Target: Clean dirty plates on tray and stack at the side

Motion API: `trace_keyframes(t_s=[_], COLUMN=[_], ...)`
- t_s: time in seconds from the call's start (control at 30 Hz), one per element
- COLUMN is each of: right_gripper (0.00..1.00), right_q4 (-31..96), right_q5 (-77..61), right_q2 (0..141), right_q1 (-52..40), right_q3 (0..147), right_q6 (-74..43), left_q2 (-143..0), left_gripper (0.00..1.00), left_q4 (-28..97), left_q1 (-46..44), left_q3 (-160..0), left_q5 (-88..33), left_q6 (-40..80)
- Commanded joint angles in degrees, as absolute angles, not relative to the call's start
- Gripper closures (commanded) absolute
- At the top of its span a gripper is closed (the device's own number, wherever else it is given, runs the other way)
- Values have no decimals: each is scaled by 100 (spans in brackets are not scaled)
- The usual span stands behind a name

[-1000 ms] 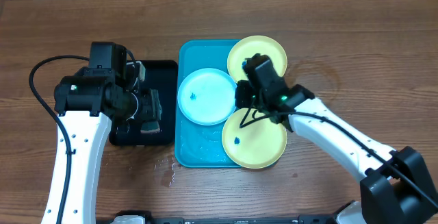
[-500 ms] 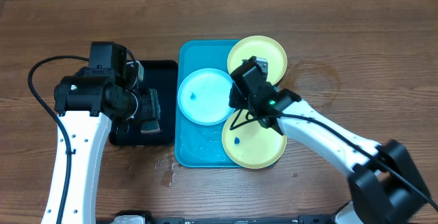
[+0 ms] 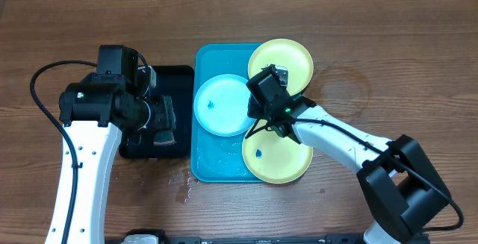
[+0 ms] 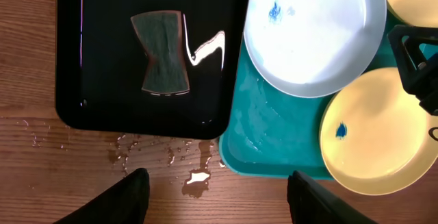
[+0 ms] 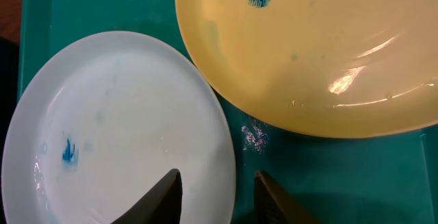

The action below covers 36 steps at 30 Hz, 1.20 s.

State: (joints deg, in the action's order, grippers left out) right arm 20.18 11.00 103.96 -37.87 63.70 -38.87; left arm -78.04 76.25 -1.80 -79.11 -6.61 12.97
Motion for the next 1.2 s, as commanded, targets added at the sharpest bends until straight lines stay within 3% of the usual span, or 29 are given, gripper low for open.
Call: trace_keyframes(t_s=[0.0, 0.33, 0.63, 0.87, 1.17], right_gripper=[64, 65, 84, 91, 90], right_q4=[1994, 1850, 1879, 1988, 2001], right_q5=[1240, 1243, 1240, 1240, 1240], right_q2=[10648, 10759, 10842, 10842, 10840], right_q1=[-3787, -3787, -3787, -3787, -3787], right_q3=[6375, 6372, 6375, 6375, 6375], right_q6=[-3857, -3859, -3859, -3857, -3857], left_q2=[-7843, -7843, -7843, -7843, -7937], left_gripper=[34, 33, 33, 33, 34], left_q4=[7609, 7557, 7393, 7214, 6947], left_q1=[-196, -196, -196, -196, -196], left_q3=[-7878, -7878, -7878, -7878, -7861], left_q5=[-578, -574, -534, -486, -126], left_q6=[1376, 1376, 1374, 1372, 1367])
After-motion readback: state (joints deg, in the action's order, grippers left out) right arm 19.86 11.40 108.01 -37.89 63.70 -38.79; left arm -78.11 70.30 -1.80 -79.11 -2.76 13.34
